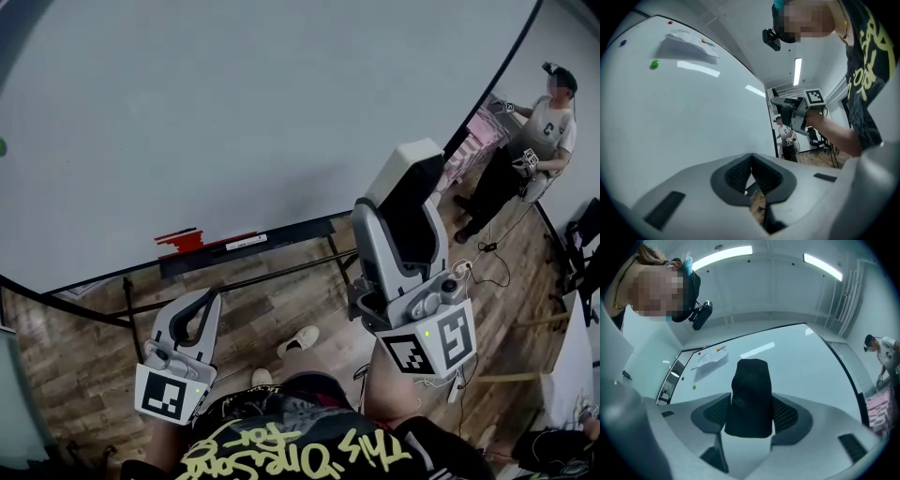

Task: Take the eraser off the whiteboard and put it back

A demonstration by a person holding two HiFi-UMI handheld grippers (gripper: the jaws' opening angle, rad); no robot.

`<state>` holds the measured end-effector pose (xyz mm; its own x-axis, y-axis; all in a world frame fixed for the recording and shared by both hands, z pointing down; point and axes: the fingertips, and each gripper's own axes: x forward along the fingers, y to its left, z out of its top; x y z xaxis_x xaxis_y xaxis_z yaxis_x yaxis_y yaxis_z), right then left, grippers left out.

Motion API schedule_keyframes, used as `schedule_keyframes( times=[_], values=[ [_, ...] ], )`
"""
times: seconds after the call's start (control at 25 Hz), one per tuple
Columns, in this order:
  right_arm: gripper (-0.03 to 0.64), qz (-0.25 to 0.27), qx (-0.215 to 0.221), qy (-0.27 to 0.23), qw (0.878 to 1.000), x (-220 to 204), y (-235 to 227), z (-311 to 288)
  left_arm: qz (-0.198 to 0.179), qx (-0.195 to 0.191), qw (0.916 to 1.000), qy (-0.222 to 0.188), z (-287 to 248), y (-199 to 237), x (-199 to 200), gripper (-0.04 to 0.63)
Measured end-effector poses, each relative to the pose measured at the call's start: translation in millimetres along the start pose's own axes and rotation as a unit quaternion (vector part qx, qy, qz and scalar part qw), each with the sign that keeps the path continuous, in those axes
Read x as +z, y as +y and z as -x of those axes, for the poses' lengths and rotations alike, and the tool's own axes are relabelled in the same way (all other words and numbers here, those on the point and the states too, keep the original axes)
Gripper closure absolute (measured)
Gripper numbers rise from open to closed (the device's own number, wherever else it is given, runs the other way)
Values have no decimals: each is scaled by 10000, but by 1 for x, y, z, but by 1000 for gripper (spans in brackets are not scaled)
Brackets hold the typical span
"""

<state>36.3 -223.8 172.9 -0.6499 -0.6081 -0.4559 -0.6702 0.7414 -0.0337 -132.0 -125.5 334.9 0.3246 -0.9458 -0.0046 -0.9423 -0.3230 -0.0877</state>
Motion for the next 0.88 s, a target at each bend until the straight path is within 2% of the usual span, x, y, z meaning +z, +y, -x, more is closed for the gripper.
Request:
schedule_keyframes(
  times=[0.88],
  values=[
    [357,-35,104,-5,9999,-13,-3,-47,79,471,9989,20,20,25,-2,588]
  ],
)
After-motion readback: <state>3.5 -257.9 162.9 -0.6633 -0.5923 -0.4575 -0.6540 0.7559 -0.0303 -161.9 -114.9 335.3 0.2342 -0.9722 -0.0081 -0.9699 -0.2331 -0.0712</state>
